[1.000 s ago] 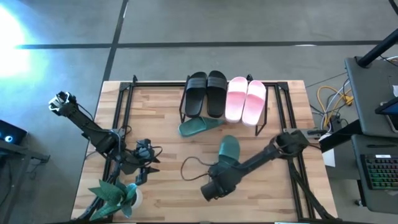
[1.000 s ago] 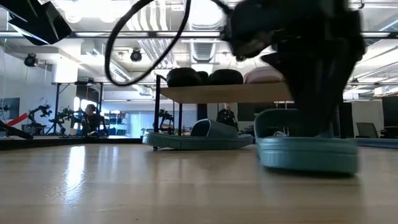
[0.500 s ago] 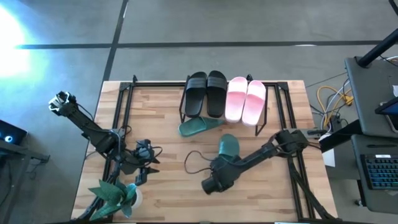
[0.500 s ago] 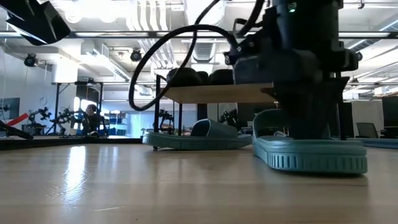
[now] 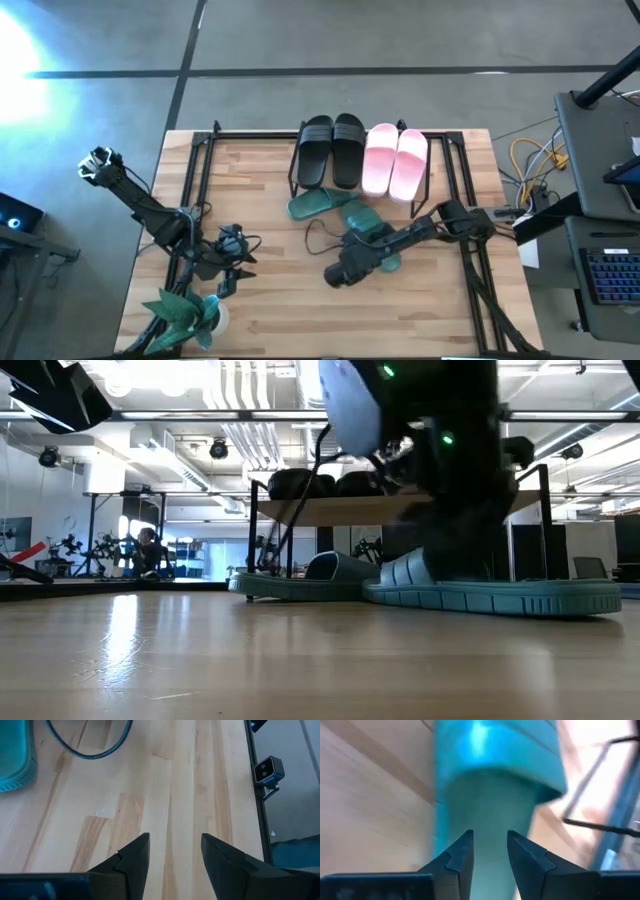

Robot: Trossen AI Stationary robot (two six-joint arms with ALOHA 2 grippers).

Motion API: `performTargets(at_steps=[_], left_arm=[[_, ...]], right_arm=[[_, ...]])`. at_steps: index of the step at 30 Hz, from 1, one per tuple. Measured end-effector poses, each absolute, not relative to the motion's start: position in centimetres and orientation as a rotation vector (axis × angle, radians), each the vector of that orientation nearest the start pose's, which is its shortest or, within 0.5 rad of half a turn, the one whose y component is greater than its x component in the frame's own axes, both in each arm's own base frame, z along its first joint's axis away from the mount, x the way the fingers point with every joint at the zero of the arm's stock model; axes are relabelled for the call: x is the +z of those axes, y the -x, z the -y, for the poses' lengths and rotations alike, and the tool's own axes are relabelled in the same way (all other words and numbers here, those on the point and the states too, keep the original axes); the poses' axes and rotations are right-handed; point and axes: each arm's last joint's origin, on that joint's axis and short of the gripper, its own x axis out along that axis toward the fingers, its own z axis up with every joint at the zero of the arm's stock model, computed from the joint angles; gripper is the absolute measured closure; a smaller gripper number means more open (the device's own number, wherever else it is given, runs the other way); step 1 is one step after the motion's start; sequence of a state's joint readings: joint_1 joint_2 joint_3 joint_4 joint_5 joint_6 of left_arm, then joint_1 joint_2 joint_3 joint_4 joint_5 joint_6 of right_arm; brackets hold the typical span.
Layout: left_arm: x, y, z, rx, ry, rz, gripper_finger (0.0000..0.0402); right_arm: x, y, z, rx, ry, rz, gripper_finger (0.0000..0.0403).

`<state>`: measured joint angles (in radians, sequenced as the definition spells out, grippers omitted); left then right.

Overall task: Pick and place slides into the shelf
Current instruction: Put the green slipper under the shelf

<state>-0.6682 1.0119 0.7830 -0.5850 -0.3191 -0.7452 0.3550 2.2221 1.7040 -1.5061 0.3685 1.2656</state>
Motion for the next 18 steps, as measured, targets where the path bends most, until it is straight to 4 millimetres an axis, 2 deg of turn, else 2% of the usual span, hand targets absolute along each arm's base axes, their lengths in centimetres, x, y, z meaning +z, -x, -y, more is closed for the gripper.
performTargets(at_steps=[5, 7, 11, 14, 18], left_arm=[[26.1, -16.1, 11.5, -0.045, 0.321, -0.79, 0.0238], [26.1, -16.1, 11.5, -0.035, 0.35, -0.793, 0.0238], [25.6, -16.2, 11.7, -0.007, 0.386, -0.812, 0.0238], [24.8, -16.7, 11.7, 0.052, 0.297, -0.789, 0.0238], [24.8, -18.8, 12.0, 0.078, 0.09, -0.64, 0.0238]], right_arm=[[18.3, -37.2, -13.3, -0.949, -0.256, -1.404, 0.0289], [19.8, -37.3, -14.4, -0.904, -0.286, -1.367, 0.0289], [24.0, -36.6, -17.4, -0.866, -0.412, -1.231, 0.0292], [26.5, -35.5, -19.7, -0.895, -0.514, -1.071, 0.0294], [28.7, -33.7, -22.0, -0.953, -0.618, -0.943, 0.0295]])
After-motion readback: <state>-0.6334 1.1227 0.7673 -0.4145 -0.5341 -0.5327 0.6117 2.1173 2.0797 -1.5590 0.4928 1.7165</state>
